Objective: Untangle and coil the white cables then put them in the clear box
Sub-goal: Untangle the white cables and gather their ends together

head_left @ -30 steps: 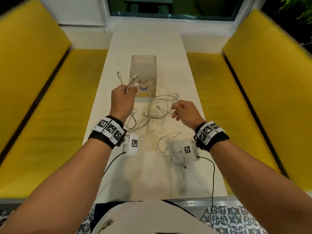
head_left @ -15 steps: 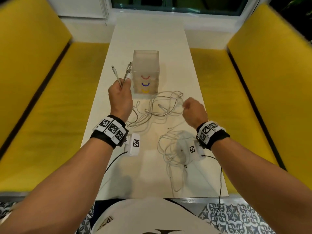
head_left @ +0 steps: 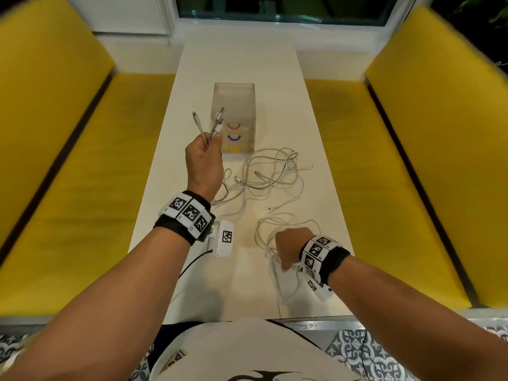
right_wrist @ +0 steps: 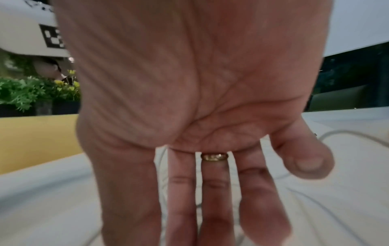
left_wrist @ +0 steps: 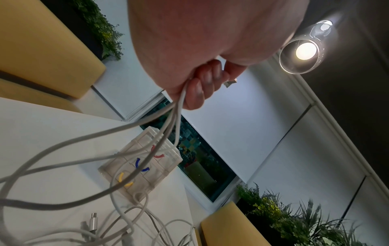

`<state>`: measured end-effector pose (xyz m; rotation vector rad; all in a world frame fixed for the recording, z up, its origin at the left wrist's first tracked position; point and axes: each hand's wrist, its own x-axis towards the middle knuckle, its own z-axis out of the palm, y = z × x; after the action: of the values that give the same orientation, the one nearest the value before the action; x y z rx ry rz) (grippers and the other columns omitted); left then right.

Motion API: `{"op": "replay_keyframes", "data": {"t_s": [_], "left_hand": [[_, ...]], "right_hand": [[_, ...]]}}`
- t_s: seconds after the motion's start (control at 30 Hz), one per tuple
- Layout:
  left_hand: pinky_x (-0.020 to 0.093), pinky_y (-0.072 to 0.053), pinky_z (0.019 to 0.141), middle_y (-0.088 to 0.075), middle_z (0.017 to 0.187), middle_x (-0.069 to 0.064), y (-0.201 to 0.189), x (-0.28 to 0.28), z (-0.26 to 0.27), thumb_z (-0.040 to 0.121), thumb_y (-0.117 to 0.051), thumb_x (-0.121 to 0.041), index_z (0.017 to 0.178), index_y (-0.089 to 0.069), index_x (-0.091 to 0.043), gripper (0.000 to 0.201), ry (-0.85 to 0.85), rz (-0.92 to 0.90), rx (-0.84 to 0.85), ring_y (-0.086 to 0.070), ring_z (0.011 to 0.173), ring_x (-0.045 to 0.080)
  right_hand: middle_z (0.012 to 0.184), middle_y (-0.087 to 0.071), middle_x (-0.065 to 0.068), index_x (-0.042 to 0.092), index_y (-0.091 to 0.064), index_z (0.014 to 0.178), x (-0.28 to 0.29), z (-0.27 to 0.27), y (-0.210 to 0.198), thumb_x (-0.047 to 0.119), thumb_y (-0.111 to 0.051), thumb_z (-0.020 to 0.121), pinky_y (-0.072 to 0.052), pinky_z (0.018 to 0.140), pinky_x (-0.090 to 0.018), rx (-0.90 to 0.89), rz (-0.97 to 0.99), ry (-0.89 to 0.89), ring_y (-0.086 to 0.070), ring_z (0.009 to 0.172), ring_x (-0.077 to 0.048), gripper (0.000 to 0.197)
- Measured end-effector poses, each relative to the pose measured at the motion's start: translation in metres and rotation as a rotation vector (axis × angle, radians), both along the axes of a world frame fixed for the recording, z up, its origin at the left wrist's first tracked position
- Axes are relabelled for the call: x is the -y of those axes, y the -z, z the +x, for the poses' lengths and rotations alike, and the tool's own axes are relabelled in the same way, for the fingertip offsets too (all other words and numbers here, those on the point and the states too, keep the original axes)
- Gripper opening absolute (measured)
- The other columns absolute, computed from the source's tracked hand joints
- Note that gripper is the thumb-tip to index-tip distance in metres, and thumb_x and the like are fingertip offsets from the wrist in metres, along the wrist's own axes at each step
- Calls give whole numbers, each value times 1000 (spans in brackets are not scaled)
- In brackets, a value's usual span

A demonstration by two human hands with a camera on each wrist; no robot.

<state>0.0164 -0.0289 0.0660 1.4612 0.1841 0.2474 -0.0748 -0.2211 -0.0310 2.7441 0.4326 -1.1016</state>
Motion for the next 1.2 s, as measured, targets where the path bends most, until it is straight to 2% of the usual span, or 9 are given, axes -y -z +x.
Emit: {"op": "replay_keyframes", "data": {"t_s": [0.17, 0.3, 0.5, 0.67, 0.8, 0.9, 0.97, 1.03, 1.2], "left_hand": [[32, -24, 52, -33, 59, 0, 0, 1, -5, 91, -56, -28, 64, -35, -22, 35, 12, -8, 0, -26, 57, 17], [30, -25, 51, -33, 57, -3, -2, 2, -9, 94, -55, -25, 64, -36, -22, 35, 50, 3, 3, -26, 55, 15], [30, -25, 50, -35, 55, -6, -8, 6, -14, 101, -52, -21, 58, -52, -31, 44, 142, 36, 18, -27, 52, 14], [30, -25, 51, -33, 57, -3, -9, 11, -17, 94, -55, -33, 67, -41, -20, 33, 214, 45, 27, -26, 52, 15], [29, -20, 48, -30, 59, -2, -14, 12, -18, 87, -54, -25, 70, -41, -19, 22, 272, -20, -21, -23, 50, 12], [30, -20, 49, -28, 60, 0, -15, 12, -19, 81, -50, -22, 71, -45, -16, 13, 267, -68, -41, -24, 51, 12], [28, -23, 49, -30, 61, -1, -14, 13, -19, 85, -48, -23, 74, -47, -14, 14, 273, -65, -24, -25, 51, 11], [28, -22, 50, -30, 61, -1, -12, 14, -19, 88, -47, -25, 80, -47, -11, 16, 294, -56, 3, -26, 53, 12], [31, -28, 54, -38, 63, -1, -7, 22, -20, 100, -45, -21, 91, -51, -8, 17, 296, 6, 16, -32, 56, 12]], "right_hand": [[103, -69, -6, 12, -62, 104, 0, -13, 6, 28, -71, 84, -44, 69, -33, 74, 9, -55, -69, 93, -28, 27], [86, -64, -1, 14, -63, 93, 3, -6, -9, 27, -68, 83, -48, 68, -31, -4, 118, 82, -63, 82, -24, 17], [78, -71, -13, 10, -61, 88, 13, 26, -70, -3, -60, 86, -40, 49, -21, -77, 860, 459, -55, 52, -11, 13], [91, -75, -16, 2, -74, 104, 8, 36, -92, -8, -51, 92, -43, 47, -28, -67, 1214, 602, -61, 66, -22, 27], [96, -75, -19, -3, -73, 110, 1, 41, -97, -20, -48, 85, -47, 52, -24, 98, 1327, 591, -68, 77, -24, 39], [74, -75, -6, -3, -76, 94, -6, 48, -100, -2, -66, 89, -52, 61, -24, 328, 1314, 562, -65, 64, -12, 11], [61, -64, 3, -3, -73, 81, -7, 54, -106, 19, -69, 93, -44, 57, -21, 479, 1275, 542, -51, 55, -7, 26], [64, -53, -4, -4, -70, 80, -10, 59, -114, 29, -66, 95, -35, 55, -20, 563, 1256, 536, -41, 54, -5, 37], [69, -68, -9, 3, -66, 80, -21, 65, -124, 28, -50, 104, -43, 57, -20, 489, 1346, 639, -58, 59, -15, 38]]}}
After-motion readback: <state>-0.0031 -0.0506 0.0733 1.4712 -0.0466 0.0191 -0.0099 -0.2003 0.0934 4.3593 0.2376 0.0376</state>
